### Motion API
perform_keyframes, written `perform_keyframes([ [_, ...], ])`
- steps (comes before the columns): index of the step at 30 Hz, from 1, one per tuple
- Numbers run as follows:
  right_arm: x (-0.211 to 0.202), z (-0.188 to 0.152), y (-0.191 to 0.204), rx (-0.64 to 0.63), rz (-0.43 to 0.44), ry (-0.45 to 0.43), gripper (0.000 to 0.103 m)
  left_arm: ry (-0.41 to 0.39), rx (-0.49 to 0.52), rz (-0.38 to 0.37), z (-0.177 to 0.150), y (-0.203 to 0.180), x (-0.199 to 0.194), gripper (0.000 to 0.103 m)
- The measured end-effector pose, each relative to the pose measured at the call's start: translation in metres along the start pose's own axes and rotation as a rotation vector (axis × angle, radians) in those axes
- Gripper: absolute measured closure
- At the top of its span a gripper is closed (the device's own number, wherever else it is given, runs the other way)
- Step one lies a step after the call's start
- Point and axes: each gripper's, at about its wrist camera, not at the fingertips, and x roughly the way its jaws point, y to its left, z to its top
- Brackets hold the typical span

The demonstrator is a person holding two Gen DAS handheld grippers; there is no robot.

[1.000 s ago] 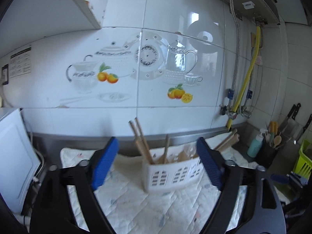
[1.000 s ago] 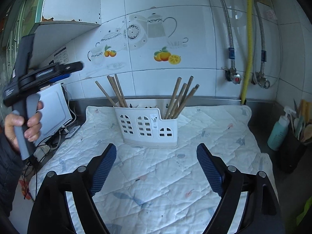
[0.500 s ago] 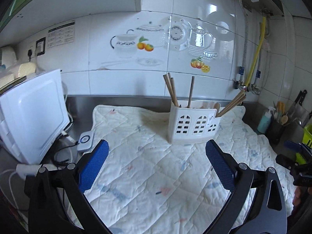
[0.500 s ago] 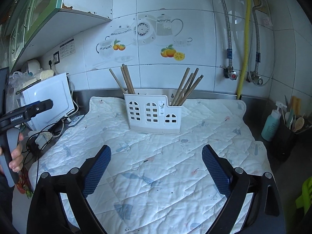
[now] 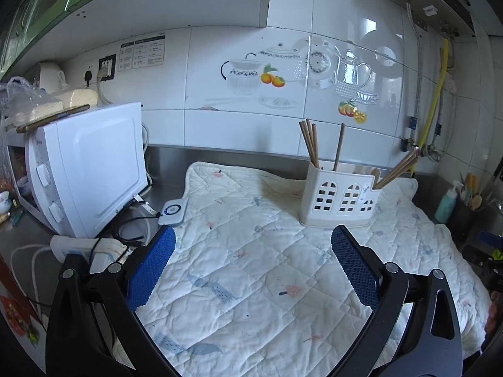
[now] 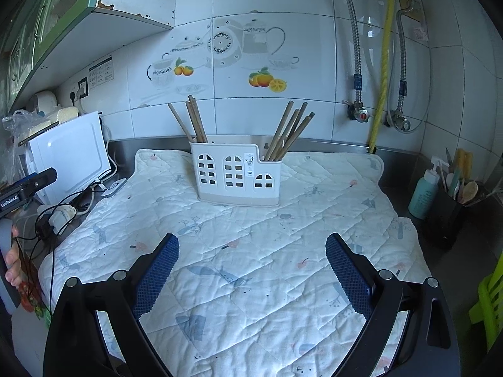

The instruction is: Organize utensils

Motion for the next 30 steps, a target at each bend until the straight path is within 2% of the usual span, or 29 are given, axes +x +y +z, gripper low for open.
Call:
perform_keyframes([
  [16, 0.002, -0.007, -0.004, 0.032, -0.026, 0.012, 0.012, 0.127, 0.069, -0.029, -0.023, -0.019, 0.024, 0.005],
  [30, 0.011, -0.006, -0.01, 0.043, -0.036, 0.029, 0.012, 0.161, 0.1, 0.003, -0.027, -0.026, 0.037, 0.005],
])
